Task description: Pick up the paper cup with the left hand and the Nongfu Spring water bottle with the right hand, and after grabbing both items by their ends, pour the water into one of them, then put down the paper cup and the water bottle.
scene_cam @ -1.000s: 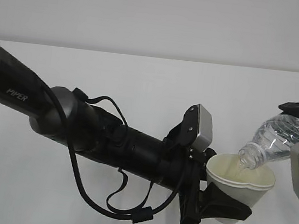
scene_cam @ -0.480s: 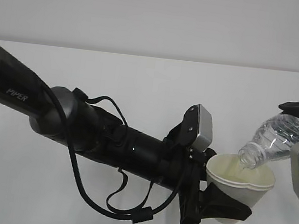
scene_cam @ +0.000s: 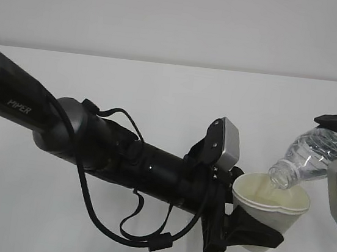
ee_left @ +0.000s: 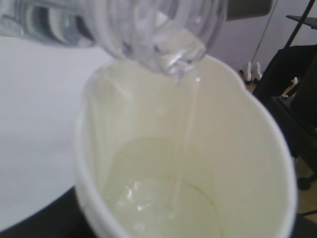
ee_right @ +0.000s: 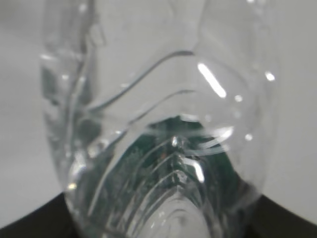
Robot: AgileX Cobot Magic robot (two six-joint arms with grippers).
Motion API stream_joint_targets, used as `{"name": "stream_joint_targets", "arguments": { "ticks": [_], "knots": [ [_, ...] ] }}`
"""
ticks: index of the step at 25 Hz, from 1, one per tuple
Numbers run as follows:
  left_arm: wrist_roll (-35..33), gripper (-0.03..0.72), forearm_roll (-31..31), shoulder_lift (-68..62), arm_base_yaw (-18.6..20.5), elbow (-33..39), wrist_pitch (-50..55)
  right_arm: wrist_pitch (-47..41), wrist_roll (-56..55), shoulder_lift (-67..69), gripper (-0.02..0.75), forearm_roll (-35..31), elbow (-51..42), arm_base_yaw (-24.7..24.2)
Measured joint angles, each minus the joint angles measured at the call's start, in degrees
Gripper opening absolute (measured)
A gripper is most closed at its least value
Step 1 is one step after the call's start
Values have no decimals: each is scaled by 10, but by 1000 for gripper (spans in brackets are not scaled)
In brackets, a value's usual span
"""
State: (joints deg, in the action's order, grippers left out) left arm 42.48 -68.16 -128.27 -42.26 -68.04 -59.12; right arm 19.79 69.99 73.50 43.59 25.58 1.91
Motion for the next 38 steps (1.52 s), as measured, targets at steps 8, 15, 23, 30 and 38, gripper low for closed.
{"name": "stream_joint_targets", "arguments": {
  "ticks": [8, 15, 23, 30, 38],
  "knots": [
    [0, 414, 0, 0, 0, 0, 0, 0, 0, 0, 403, 0, 0, 0],
    [0, 414, 0, -1, 0, 0, 0, 0, 0, 0, 403, 0, 0, 0],
    [0, 414, 0, -1, 0, 0, 1, 0, 5, 0, 403, 0, 0, 0],
    [0, 414, 0, -1, 0, 0, 1, 0, 8, 0, 402, 0, 0, 0],
    [0, 414, -1, -1, 0, 0, 1, 0, 9, 0, 402, -2, 0, 0]
  ]
}}
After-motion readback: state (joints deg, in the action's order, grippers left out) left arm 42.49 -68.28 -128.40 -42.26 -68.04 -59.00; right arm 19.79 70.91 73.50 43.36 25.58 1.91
